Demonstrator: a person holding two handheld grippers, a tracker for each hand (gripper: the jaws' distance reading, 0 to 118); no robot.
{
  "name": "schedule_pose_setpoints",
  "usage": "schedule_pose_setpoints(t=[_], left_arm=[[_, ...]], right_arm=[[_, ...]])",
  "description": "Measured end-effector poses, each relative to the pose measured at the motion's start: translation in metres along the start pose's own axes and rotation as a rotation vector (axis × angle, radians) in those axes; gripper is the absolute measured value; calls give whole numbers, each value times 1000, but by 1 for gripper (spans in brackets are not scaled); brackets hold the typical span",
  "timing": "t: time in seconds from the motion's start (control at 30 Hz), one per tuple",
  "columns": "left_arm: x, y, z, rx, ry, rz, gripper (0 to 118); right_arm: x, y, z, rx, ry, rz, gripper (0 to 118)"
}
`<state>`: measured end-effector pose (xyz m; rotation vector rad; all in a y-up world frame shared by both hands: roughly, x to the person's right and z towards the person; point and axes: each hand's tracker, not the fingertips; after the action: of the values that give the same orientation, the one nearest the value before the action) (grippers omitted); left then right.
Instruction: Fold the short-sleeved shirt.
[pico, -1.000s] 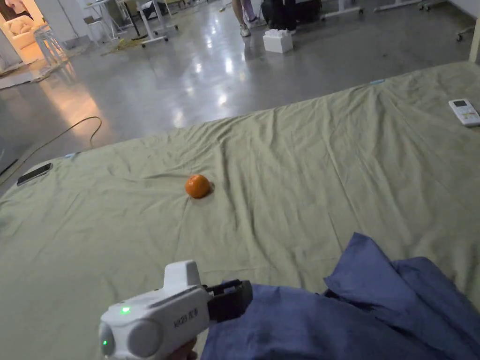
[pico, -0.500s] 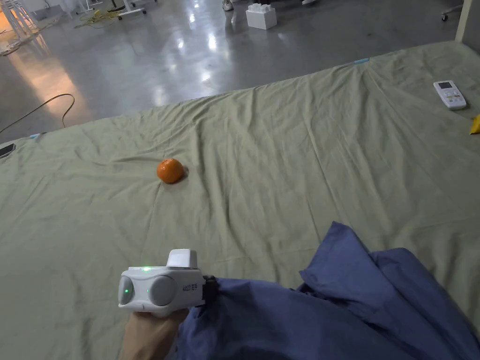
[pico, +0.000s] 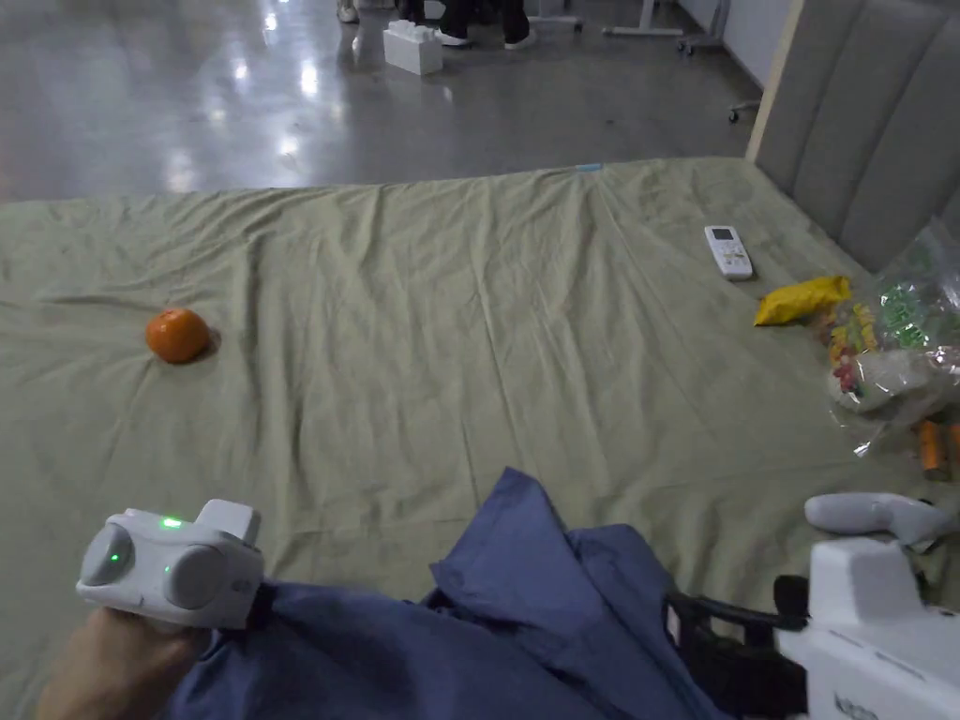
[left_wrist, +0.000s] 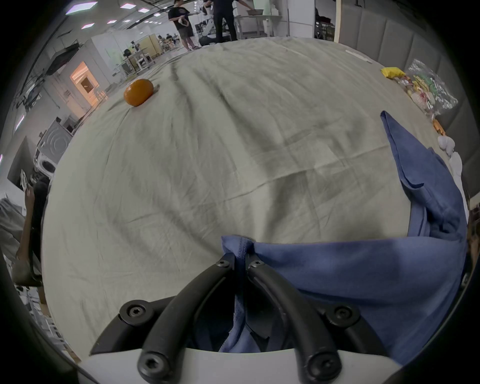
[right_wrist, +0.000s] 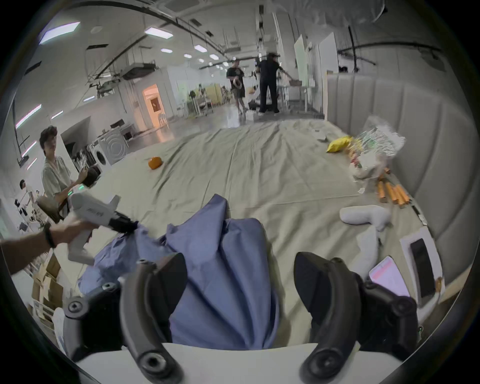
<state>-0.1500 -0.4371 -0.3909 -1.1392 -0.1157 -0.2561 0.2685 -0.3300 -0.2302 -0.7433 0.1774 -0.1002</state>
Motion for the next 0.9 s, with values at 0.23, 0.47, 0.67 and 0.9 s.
schedule_pose_setpoints(t=[0.23, 0.47, 0.67, 0.9], left_arm=[[-17, 1, 2, 7, -87, 87, 7], [-16, -6, 3, 25, -100, 79, 7], [-40, -42, 27, 261, -161, 225, 4], [-91, -97, 160, 540, -306, 392, 4]], right_arm=[[32, 45, -148, -253, -97, 43, 77], [2, 28, -175, -303, -102, 247, 39], [4, 39, -140, -179, -25, 162, 5], [-7, 68, -20, 96, -10, 128, 5]])
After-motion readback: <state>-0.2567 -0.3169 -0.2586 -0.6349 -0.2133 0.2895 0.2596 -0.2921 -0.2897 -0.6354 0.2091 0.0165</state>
